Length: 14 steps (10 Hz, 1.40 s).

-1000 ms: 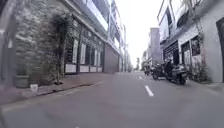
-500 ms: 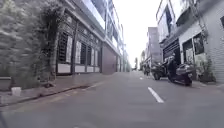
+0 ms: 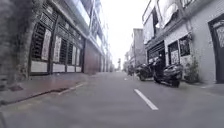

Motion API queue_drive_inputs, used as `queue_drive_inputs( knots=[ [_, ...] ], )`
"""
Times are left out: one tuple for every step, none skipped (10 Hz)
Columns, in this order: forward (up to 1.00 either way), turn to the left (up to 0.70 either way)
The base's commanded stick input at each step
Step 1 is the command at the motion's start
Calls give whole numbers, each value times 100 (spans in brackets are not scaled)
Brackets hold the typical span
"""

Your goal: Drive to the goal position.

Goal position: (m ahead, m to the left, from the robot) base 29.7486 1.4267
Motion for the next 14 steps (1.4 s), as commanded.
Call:
queue_drive_inputs(
  knots=[
    [100,0],
    [100,0],
    [100,0],
    [100,0],
    [100,0],
    [100,0],
    [100,0],
    [100,0],
    [100,0],
    [100,0],
    [100,0],
    [100,0],
    [100,0],
    [100,0]
  ],
)
